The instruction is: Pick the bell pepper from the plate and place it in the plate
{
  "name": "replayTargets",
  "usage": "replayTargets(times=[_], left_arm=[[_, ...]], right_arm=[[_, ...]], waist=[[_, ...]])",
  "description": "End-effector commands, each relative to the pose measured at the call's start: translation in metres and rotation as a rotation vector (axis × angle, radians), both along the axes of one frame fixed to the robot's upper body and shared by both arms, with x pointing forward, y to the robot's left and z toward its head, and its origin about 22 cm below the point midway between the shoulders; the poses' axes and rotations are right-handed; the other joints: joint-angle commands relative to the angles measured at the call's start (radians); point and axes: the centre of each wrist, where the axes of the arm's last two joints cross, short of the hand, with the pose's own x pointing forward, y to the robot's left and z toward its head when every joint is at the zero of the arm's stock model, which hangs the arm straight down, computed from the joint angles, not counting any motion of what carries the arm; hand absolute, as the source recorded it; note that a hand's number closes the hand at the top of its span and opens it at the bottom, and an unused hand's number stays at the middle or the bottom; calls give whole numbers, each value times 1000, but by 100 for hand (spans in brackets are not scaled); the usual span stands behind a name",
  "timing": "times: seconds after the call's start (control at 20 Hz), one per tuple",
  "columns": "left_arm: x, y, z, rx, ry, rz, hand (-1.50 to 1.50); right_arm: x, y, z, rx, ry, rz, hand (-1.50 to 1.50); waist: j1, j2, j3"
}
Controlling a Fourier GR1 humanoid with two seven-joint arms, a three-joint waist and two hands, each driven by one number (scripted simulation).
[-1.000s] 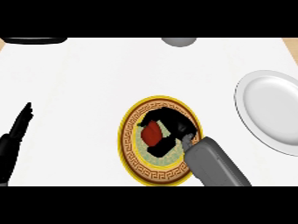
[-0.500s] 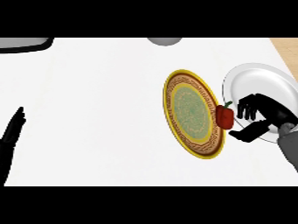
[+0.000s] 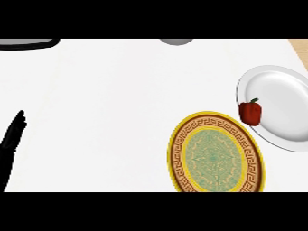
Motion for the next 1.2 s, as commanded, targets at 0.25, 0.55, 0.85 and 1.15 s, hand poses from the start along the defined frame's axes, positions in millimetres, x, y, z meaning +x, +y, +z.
replayTargets(times=[0.25, 0.55, 0.85, 1.15], left_arm=[[5, -8, -8, -11, 9, -29, 0], [10, -5, -6, 14, 11, -47, 0], [22, -11, 3, 21, 5, -72, 0], [19, -1, -12, 5, 22, -58, 0]], right_arm=[[-62, -78, 46, -72, -435, 31, 150], [-78, -97, 82, 86, -592, 258, 150], [-63, -91, 101, 167, -563, 381, 150], [-9, -52, 96, 243, -518, 433, 150]], waist=[[33, -3, -1], [54, -7, -7], [62, -10, -11], [55, -14, -14]])
